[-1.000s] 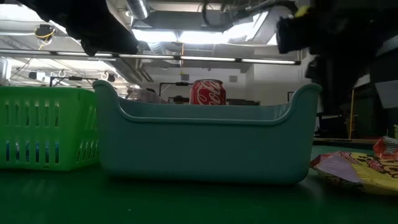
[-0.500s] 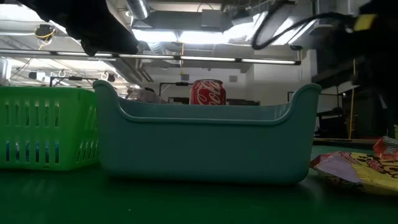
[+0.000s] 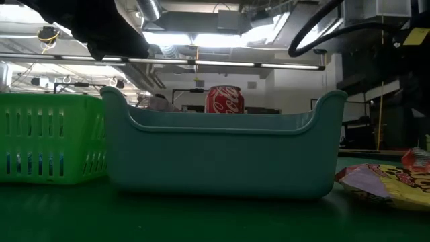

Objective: Sort candy
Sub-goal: Put the orange chocolate into the black bin

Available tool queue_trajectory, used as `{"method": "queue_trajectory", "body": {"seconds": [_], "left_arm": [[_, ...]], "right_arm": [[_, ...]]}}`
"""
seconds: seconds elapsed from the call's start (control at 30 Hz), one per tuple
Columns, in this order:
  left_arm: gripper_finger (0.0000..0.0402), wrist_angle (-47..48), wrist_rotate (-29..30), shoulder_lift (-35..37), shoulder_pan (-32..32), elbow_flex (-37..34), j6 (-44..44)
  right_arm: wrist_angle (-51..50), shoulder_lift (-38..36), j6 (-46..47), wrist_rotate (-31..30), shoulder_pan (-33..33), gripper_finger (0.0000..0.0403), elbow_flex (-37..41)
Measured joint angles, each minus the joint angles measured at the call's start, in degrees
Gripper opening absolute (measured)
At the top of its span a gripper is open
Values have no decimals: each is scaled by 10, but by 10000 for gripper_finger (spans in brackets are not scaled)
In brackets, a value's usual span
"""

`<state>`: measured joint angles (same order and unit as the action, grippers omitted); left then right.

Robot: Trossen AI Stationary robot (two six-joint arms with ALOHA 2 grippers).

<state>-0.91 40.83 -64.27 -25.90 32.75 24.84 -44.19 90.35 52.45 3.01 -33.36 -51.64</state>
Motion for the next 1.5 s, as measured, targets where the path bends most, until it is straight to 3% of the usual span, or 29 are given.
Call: {"method": "queue_trajectory", "body": {"seconds": [0.57, 0.97, 1.07, 1.37, 1.5], "left_arm": [[121, 0, -14, 0, 0, 0, 0], [121, -48, -17, 0, 0, 0, -86], [121, -82, -34, 0, 0, 0, -113], [121, -161, -59, 0, 0, 0, -155], [121, -169, -73, 0, 0, 0, -155]], "right_arm": [[-2, 0, -3, -11, 0, 6, 0], [24, -2, -35, -29, 8, 4, -25], [23, -2, -57, -65, 13, 6, -55], [102, -3, -209, -255, 23, 4, -123], [185, -3, -298, -284, 44, 5, -123]]}}
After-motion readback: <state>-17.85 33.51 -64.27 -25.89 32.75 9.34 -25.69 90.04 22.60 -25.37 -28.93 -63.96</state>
